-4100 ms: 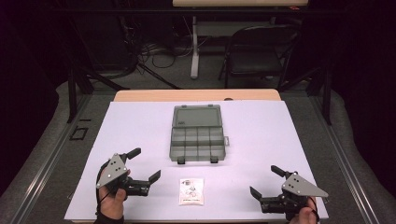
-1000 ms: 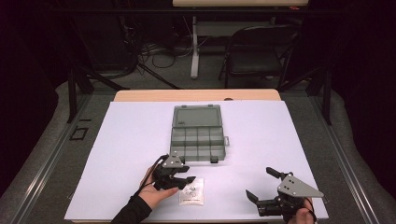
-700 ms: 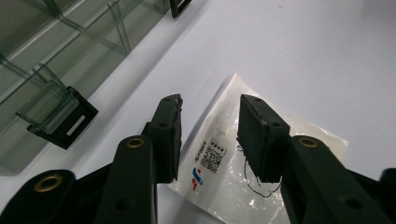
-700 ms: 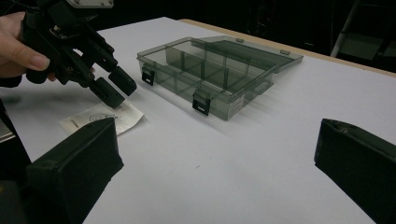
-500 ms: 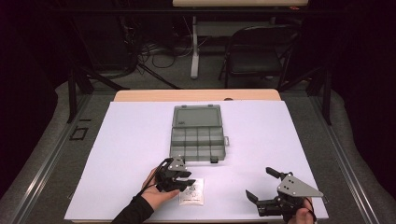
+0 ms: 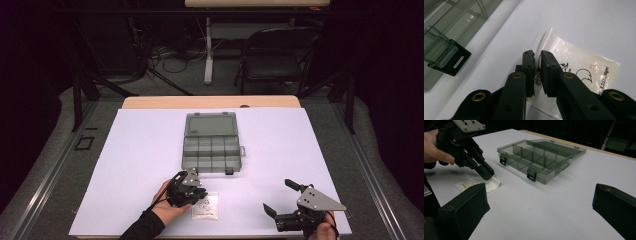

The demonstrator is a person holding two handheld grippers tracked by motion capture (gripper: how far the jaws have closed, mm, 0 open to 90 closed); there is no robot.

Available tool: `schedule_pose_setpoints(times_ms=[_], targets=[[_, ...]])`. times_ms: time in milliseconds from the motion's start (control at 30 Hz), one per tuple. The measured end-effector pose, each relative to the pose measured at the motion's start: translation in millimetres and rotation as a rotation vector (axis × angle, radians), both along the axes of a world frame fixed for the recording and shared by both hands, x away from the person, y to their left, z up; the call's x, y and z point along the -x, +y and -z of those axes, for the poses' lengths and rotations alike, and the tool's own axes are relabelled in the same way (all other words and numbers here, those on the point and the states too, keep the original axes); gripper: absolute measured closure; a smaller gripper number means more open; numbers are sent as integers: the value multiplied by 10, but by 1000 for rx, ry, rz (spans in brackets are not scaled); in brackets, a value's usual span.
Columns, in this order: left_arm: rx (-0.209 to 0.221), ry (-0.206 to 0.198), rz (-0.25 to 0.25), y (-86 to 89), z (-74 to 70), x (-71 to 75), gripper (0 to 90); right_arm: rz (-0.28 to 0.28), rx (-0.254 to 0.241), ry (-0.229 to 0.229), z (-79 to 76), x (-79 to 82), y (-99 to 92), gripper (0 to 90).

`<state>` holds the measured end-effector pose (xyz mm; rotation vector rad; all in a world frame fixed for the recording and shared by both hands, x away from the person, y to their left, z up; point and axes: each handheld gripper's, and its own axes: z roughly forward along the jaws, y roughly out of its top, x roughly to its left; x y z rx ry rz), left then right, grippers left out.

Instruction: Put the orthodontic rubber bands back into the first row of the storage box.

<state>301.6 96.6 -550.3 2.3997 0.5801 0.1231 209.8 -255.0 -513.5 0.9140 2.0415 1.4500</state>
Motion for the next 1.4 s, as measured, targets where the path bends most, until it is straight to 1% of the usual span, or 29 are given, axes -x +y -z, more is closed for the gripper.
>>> schedule_pose_setpoints(times_ms=[33,233,467,600,667,767,800,833,867,900,933,967,1000,1033,1067,1100,1133,1167,1300,1400], targets=[[-7,-2,13,2,-3,0,851,-1,2,0,0,0,0,0],[-11,-7,19,2,-4,2,866,-1,1,0,0,-1,0,0],[-6,-16,23,2,-6,5,881,0,4,5,-2,-3,-3,0],[4,-26,24,25,-51,14,890,0,0,0,1,-3,1,0],[19,-31,20,46,-85,21,891,-1,5,5,-2,-4,-4,0],[57,-41,11,93,-157,35,892,2,4,4,-1,-6,-8,0],[57,-41,11,93,-157,35,892,1,5,3,-2,-7,-11,0],[79,-51,5,119,-200,48,893,3,-4,-5,4,-11,-5,0],[83,-60,5,138,-232,56,892,5,-8,-7,7,-13,-2,0],[83,-60,5,138,-232,56,893,5,-8,-7,7,-13,-2,0],[102,-75,2,174,-290,74,893,5,-7,-4,6,-11,-4,0],[113,-82,0,192,-318,82,893,4,-5,-5,5,-12,-6,0],[113,-82,0,192,-318,82,893,4,-5,-5,5,-12,-6,0],[133,-99,-7,230,-372,97,893,10,6,5,-1,-7,-11,0],[133,-99,-7,230,-372,97,894,10,6,5,-1,-7,-11,0],[144,-109,-10,255,-405,104,893,8,-10,-6,9,-15,-3,0],[156,-126,-19,294,-450,111,894,7,-10,-6,10,-15,-1,0],[156,-126,-19,294,-450,111,894,7,-10,-6,10,-15,-1,0],[196,-167,-53,407,-550,116,894,7,-8,-4,12,-18,-2,0],[204,-173,-64,439,-569,112,894,6,-7,-3,11,-19,-4,0]])
